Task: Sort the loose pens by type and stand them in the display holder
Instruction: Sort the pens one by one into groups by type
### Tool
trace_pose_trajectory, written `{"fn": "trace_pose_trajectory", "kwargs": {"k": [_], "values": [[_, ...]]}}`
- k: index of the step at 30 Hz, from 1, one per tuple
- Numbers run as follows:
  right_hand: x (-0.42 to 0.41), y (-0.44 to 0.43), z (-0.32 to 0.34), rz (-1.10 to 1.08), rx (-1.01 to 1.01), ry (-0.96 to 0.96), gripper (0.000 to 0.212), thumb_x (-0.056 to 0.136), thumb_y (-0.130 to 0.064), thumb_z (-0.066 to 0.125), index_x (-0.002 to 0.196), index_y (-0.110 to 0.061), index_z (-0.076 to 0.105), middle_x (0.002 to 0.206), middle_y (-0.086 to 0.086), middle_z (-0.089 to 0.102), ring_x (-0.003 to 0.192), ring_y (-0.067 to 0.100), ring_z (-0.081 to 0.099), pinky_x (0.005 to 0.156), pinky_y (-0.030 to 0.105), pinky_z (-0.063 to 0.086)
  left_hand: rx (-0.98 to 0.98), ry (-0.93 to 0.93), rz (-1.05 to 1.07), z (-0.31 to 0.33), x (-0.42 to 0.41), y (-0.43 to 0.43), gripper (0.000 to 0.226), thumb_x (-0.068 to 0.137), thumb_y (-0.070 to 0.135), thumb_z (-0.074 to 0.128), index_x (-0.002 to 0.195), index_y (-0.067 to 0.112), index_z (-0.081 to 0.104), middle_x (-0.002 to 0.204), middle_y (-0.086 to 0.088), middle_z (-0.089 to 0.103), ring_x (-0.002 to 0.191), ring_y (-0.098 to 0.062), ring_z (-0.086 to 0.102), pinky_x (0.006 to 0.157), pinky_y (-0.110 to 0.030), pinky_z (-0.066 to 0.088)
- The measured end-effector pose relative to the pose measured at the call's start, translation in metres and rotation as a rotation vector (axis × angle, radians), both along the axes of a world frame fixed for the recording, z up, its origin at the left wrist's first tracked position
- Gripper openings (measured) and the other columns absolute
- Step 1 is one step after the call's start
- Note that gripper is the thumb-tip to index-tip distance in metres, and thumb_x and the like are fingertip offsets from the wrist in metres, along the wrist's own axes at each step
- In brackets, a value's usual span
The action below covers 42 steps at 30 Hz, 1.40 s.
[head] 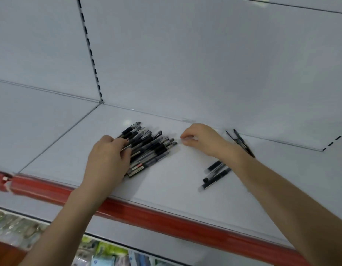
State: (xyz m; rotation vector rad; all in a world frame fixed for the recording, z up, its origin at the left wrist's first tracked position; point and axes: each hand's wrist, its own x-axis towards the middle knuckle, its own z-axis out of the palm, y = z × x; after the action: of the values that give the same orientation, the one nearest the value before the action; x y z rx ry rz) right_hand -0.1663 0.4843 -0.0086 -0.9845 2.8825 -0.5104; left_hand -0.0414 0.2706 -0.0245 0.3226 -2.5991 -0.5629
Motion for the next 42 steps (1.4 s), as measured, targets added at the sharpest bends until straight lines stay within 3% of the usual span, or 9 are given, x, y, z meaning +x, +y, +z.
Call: {"fn": "trace_pose_trajectory", "kwargs": {"k": [4, 9, 12, 15, 19, 28, 31, 36, 42], "values": [[0.005, 0.008, 0.007, -0.057, -0.035, 0.04, 0.019, 0.091, -0.015, 0.053, 0.097, -0.002, 0.065, 0.1, 0.013, 0.065, 0.094, 0.025, 0.058, 0.085, 0.034, 0.044, -0.023, 0.076, -0.042, 0.001, 0.002, 0.001, 0.018, 0.079, 0.006, 0.065, 0.095, -0.001, 0.067, 0.086, -0.025, 0.058, 0.08, -0.043, 0.056, 0.066, -0.041, 0.042], [0.021, 0.05, 0.032, -0.318, -0.501, 0.07, 0.016, 0.091, -0.015, 0.055, 0.101, -0.006, 0.063, 0.091, -0.001, 0.06, 0.087, 0.013, 0.055, 0.071, 0.008, 0.04, 0.072, 0.12, -0.323, 0.02, 0.0, 0.035, 0.011, 0.081, 0.008, 0.064, 0.09, 0.004, 0.068, 0.081, -0.012, 0.063, 0.074, -0.027, 0.058, 0.067, -0.033, 0.046], [0.039, 0.08, 0.041, -0.425, -0.671, 0.057, 0.003, 0.088, -0.012, 0.058, 0.088, -0.014, 0.06, 0.08, -0.002, 0.061, 0.083, 0.019, 0.06, 0.079, 0.025, 0.05, 0.139, 0.053, -0.541, 0.023, -0.004, 0.07, 0.01, 0.083, 0.014, 0.061, 0.085, 0.008, 0.069, 0.08, -0.005, 0.064, 0.072, -0.014, 0.055, 0.069, -0.025, 0.046], [0.061, 0.106, 0.044, -0.503, -0.731, 0.074, 0.013, 0.087, -0.011, 0.059, 0.079, -0.023, 0.057, 0.074, -0.004, 0.064, 0.074, 0.01, 0.063, 0.075, 0.028, 0.051, 0.122, -0.038, -0.672, 0.023, -0.013, 0.1, 0.014, 0.087, 0.02, 0.056, 0.088, 0.012, 0.068, 0.087, -0.003, 0.064, 0.081, -0.016, 0.058, 0.077, -0.027, 0.046], [0.091, 0.134, 0.039, -0.59, -0.804, 0.077, 0.007, 0.088, -0.014, 0.059, 0.095, -0.016, 0.058, 0.075, -0.004, 0.066, 0.065, -0.001, 0.063, 0.074, 0.023, 0.052, 0.023, -0.168, -0.758, 0.024, -0.026, 0.13, 0.016, 0.088, 0.025, 0.053, 0.089, 0.014, 0.065, 0.089, -0.002, 0.059, 0.082, -0.019, 0.056, 0.075, -0.029, 0.046], [0.118, 0.151, 0.025, -0.671, -0.803, 0.059, 0.022, 0.086, -0.011, 0.061, 0.088, -0.032, 0.056, 0.073, -0.008, 0.067, 0.07, 0.006, 0.062, 0.076, 0.029, 0.05, -0.258, -0.284, -0.736, 0.019, -0.03, 0.151, 0.023, 0.087, 0.037, 0.051, 0.087, 0.015, 0.058, 0.086, 0.001, 0.045, 0.076, -0.018, 0.047, 0.066, -0.026, 0.037], [0.118, 0.141, 0.028, -0.624, -0.913, 0.017, 0.024, 0.086, -0.006, 0.058, 0.093, -0.029, 0.059, 0.064, -0.008, 0.068, 0.067, 0.004, 0.063, 0.071, 0.021, 0.052, -0.099, -0.223, -0.744, 0.021, -0.026, 0.144, 0.019, 0.088, 0.032, 0.051, 0.085, 0.015, 0.057, 0.082, 0.001, 0.052, 0.076, -0.019, 0.052, 0.065, -0.025, 0.039], [0.117, 0.115, 0.048, -0.553, -1.23, -0.087, 0.018, 0.086, -0.003, 0.058, 0.095, -0.019, 0.062, 0.069, -0.002, 0.071, 0.072, 0.009, 0.067, 0.067, 0.018, 0.054, 0.366, -0.181, -0.742, 0.037, -0.006, 0.128, 0.013, 0.089, 0.024, 0.052, 0.077, 0.019, 0.051, 0.063, 0.003, 0.062, 0.057, -0.001, 0.06, 0.053, -0.011, 0.043], [0.112, 0.083, 0.07, -0.416, -1.403, -0.164, 0.013, 0.087, -0.007, 0.058, 0.095, -0.018, 0.06, 0.07, 0.0, 0.071, 0.073, 0.011, 0.068, 0.066, 0.018, 0.053, 0.467, -0.056, -0.749, 0.05, 0.012, 0.115, 0.013, 0.088, 0.025, 0.048, 0.075, 0.023, 0.048, 0.062, -0.007, 0.058, 0.06, -0.022, 0.052, 0.056, -0.033, 0.044]]}}
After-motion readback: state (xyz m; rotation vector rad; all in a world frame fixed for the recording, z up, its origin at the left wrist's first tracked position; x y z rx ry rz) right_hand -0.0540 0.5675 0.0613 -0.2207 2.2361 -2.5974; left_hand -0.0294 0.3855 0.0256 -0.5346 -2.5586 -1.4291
